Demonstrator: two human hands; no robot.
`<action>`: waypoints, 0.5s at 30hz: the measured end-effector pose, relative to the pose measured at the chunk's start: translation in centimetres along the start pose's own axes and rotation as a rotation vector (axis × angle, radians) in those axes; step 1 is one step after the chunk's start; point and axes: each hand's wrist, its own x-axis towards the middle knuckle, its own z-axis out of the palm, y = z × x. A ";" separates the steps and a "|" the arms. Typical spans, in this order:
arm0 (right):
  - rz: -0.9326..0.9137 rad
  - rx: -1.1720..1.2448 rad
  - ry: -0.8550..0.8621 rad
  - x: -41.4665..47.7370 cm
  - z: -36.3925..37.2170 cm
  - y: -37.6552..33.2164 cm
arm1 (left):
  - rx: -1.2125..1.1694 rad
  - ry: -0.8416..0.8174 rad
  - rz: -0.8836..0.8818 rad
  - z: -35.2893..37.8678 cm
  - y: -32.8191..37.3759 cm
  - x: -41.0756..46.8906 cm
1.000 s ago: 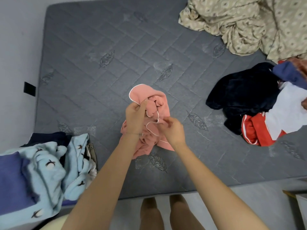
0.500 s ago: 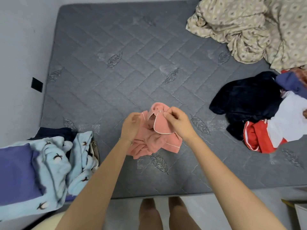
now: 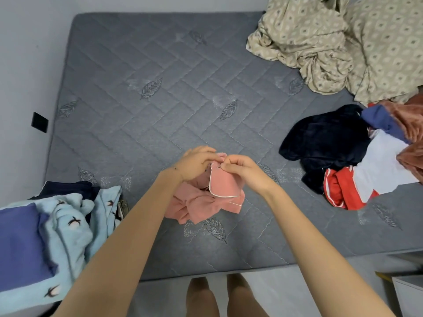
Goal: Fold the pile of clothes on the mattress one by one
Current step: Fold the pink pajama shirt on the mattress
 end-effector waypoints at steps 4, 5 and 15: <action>-0.038 -0.034 0.066 -1.0 -0.5 -0.2 | 0.182 -0.021 -0.072 0.7 -0.5 -0.4; -0.043 -0.031 0.090 -1.2 -0.7 -0.1 | 0.222 -0.004 -0.077 0.8 -1.0 -0.6; 0.025 -0.579 0.227 -2.6 -2.6 0.3 | -0.409 0.375 -0.125 -1.0 -1.0 -3.6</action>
